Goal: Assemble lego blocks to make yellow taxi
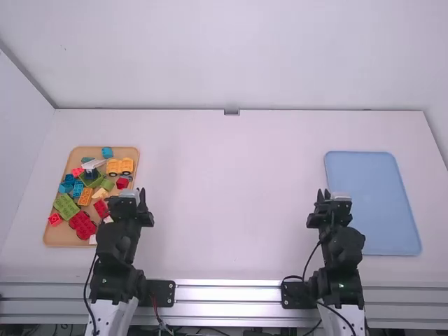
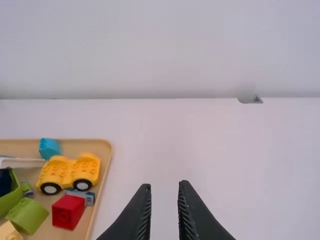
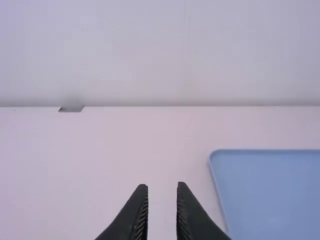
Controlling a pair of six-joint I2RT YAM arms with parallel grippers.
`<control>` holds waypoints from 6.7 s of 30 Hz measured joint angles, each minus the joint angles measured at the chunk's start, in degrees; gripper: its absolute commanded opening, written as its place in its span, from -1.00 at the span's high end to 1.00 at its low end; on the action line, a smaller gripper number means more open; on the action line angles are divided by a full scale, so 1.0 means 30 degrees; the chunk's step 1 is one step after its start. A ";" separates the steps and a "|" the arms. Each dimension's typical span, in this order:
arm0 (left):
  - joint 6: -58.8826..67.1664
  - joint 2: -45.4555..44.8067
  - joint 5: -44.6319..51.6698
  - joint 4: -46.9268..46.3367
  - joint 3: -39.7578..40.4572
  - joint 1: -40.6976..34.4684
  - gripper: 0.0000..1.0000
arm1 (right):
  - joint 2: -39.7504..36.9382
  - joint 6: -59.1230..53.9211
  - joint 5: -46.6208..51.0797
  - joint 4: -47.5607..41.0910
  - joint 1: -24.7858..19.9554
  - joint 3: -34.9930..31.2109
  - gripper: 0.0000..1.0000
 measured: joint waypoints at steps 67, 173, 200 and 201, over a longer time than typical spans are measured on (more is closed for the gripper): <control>-0.5093 3.7966 -0.1086 -1.7333 3.9299 0.5734 -0.98 | 1.8899 -0.4874 -0.0903 0.4058 0.1931 1.2517 -0.97; -2.2593 3.7944 -0.1625 -1.7966 3.2589 0.5384 0.64 | 1.8899 -0.4940 -0.1020 0.2317 0.1931 1.2524 -0.97; 0.3490 3.5488 0.1450 -1.8178 2.8851 -0.5501 0.96 | 1.8899 -0.4932 -0.0976 0.2368 0.2215 1.2524 -0.97; 0.4495 3.5379 0.1858 -1.8316 2.8552 -0.5770 0.96 | 1.8899 -0.4947 -0.0976 0.2368 0.2164 1.2524 -0.97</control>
